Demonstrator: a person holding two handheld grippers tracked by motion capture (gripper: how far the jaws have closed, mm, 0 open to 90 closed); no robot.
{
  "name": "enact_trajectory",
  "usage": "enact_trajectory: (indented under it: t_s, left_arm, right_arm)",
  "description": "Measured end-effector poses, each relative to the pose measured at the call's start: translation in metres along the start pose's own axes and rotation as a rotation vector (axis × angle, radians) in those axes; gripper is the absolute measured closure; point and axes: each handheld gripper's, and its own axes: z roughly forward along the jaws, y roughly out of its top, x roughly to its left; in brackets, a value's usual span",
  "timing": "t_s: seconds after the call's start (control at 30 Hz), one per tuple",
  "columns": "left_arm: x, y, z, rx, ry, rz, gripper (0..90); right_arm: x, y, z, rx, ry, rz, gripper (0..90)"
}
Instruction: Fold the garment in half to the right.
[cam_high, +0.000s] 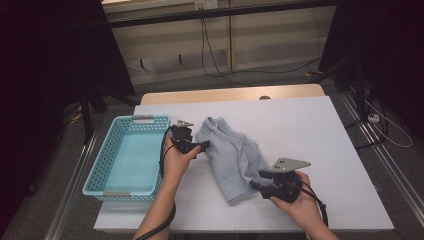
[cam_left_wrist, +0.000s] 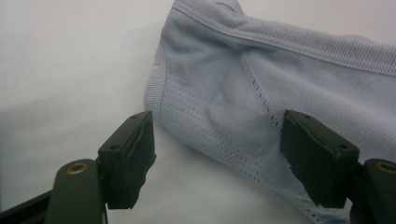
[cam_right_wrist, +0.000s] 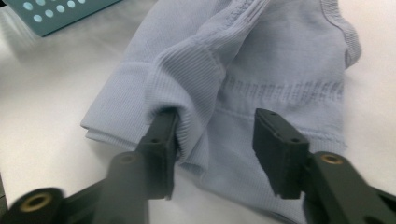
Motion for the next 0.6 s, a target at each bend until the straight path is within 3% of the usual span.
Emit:
enact_trajectory:
  t_s: [0.23,0.4,0.53,0.57,0.6]
  left_arm:
    - [-0.0005,-0.0027,0.0010,0.004,0.004,0.004,26.9]
    - [-0.0003,-0.0031,0.0010,0.001,0.005,0.004,26.9]
    - [-0.0019,-0.0032,0.0016,-0.002,0.009,0.007,27.0]
    - [-0.0021,-0.0029,0.0013,0.003,0.007,0.010,27.0]
    - [-0.0023,-0.0028,0.0013,0.004,0.011,0.015,27.0]
  right_arm:
    - [0.0049,0.0054,0.0051,0.008,-0.004,-0.015,35.5]
    - [0.0080,0.0068,0.0070,0.007,0.000,-0.033,35.2]
    - [0.0064,0.0074,0.0045,-0.021,-0.002,-0.032,46.3]
    - [0.0058,0.0077,0.0037,-0.024,-0.010,-0.032,53.7]
    - [0.0053,0.0078,0.0023,-0.025,-0.003,-0.041,71.1]
